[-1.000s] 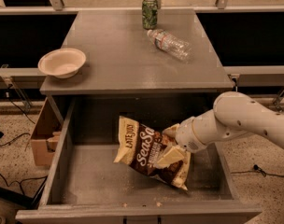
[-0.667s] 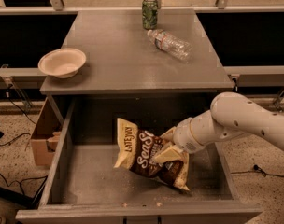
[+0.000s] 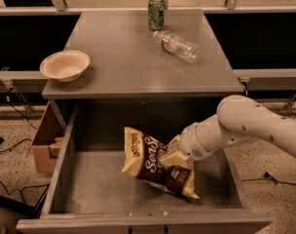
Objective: Pick brown chip bag from top drawer and place on counter
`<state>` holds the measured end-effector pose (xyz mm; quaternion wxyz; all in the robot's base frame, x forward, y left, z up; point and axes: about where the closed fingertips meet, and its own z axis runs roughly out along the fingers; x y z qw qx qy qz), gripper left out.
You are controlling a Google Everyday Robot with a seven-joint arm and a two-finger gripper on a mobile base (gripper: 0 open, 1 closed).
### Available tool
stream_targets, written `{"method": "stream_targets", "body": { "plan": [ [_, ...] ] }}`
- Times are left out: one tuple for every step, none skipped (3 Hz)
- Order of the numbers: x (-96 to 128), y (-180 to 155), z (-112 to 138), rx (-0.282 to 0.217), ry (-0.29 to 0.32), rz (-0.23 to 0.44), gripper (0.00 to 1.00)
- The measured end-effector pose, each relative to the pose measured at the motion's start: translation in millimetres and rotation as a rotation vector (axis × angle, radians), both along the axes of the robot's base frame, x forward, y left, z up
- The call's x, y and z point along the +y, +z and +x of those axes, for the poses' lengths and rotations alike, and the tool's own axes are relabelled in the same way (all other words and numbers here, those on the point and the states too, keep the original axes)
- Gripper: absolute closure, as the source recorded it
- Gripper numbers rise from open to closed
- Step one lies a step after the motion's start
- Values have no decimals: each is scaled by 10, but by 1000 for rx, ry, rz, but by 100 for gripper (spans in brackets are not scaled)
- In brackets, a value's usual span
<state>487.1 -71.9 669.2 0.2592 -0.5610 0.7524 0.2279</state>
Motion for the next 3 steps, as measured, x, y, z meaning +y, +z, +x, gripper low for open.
{"method": "stream_targets", "body": {
  "plan": [
    [6, -1, -3, 0, 1, 0, 100],
    [60, 226, -1, -38, 18, -47, 100],
    [173, 844, -27, -111, 70, -161, 100]
  ]
}}
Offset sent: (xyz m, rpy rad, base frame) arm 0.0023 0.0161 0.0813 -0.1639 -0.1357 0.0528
